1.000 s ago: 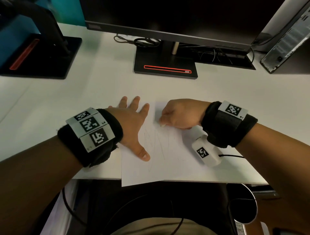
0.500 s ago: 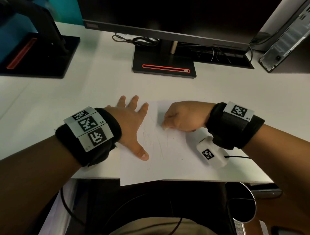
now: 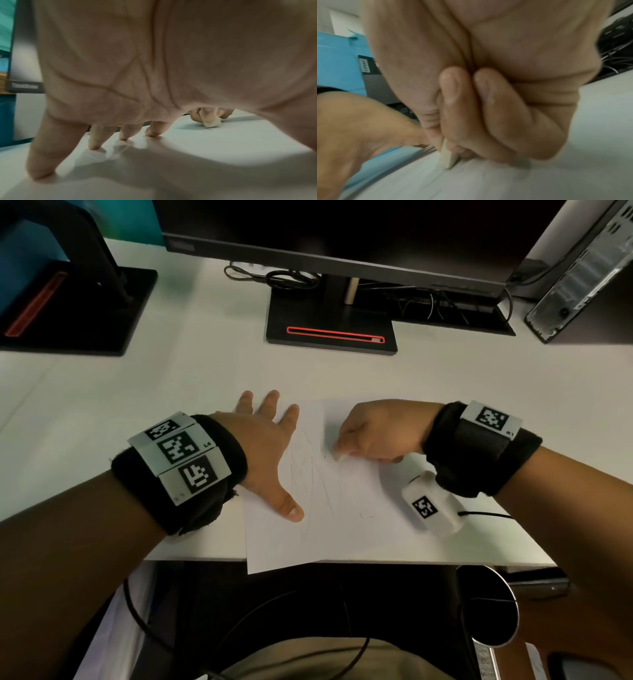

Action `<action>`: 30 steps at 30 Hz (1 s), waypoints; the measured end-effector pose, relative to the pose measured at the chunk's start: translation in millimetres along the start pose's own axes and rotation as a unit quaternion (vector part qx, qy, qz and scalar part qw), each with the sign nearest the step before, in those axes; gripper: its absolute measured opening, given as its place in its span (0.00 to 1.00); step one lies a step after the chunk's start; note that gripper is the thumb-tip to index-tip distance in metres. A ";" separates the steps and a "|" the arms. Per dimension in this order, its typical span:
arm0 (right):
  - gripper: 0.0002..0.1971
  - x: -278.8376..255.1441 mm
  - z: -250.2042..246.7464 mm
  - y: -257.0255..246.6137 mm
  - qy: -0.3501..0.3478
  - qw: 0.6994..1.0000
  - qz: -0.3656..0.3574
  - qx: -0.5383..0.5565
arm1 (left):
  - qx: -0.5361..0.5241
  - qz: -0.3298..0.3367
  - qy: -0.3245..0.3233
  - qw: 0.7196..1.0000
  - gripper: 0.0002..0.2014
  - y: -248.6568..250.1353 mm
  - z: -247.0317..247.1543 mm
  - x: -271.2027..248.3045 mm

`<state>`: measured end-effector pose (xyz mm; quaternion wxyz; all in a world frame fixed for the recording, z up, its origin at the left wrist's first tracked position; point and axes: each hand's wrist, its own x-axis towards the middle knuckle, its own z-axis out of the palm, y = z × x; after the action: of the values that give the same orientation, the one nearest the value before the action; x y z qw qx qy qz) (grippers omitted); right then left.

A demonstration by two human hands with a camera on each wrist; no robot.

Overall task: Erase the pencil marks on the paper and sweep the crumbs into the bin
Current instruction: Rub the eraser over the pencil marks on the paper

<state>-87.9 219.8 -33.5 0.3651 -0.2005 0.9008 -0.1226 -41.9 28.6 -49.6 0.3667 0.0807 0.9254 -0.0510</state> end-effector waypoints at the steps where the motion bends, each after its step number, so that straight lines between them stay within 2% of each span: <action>1: 0.20 -0.1 1.1 -0.7 0.001 1.000 -0.004 -0.010 | 0.000 -0.002 -0.001 1.000 0.79 0.1 -0.2 -0.7; 4: 0.20 -1.6 11.2 -2.1 -0.020 0.999 -0.017 -0.021 | 0.000 -0.002 -0.004 1.000 0.79 0.3 -0.2 -0.4; 6: 0.21 -1.8 8.2 3.3 -0.009 1.000 -0.009 0.016 | 0.003 -0.003 -0.005 1.000 0.79 0.3 -0.6 0.7; 9: 0.21 -2.8 3.6 3.9 0.011 1.000 -0.005 -0.002 | 0.000 -0.003 -0.007 1.000 0.79 -0.1 -0.3 0.0; 13: 0.19 -5.4 16.9 3.3 -0.017 1.000 -0.018 0.004 | 0.001 -0.002 -0.005 1.000 0.79 -1.0 0.7 1.3; 15: 0.21 -5.5 10.2 8.9 0.006 1.000 -0.010 0.026 | 0.000 -0.002 -0.003 1.000 0.79 -0.1 -0.3 1.3; 17: 0.22 -5.0 8.4 8.5 0.021 1.000 -0.012 0.001 | -0.001 -0.006 -0.006 1.000 0.79 0.7 -0.9 0.2; 21: 0.21 -7.3 22.7 3.7 -0.008 0.999 -0.031 -0.015 | 0.002 -0.009 -0.005 1.000 0.79 1.6 -0.8 1.6; 25: 0.21 -8.6 10.7 11.0 0.028 0.999 -0.021 -0.004 | 0.002 -0.006 -0.003 1.000 0.79 1.5 -1.1 0.0; 30: 0.22 -11.9 25.4 8.5 -0.010 0.999 -0.043 -0.003 | -0.002 -0.011 -0.003 1.000 0.79 0.8 -0.9 1.3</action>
<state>-64.5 230.8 -47.3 0.3676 -0.2415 0.8880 -0.1339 -43.3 29.7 -50.0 0.3688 0.0693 0.9254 -0.0535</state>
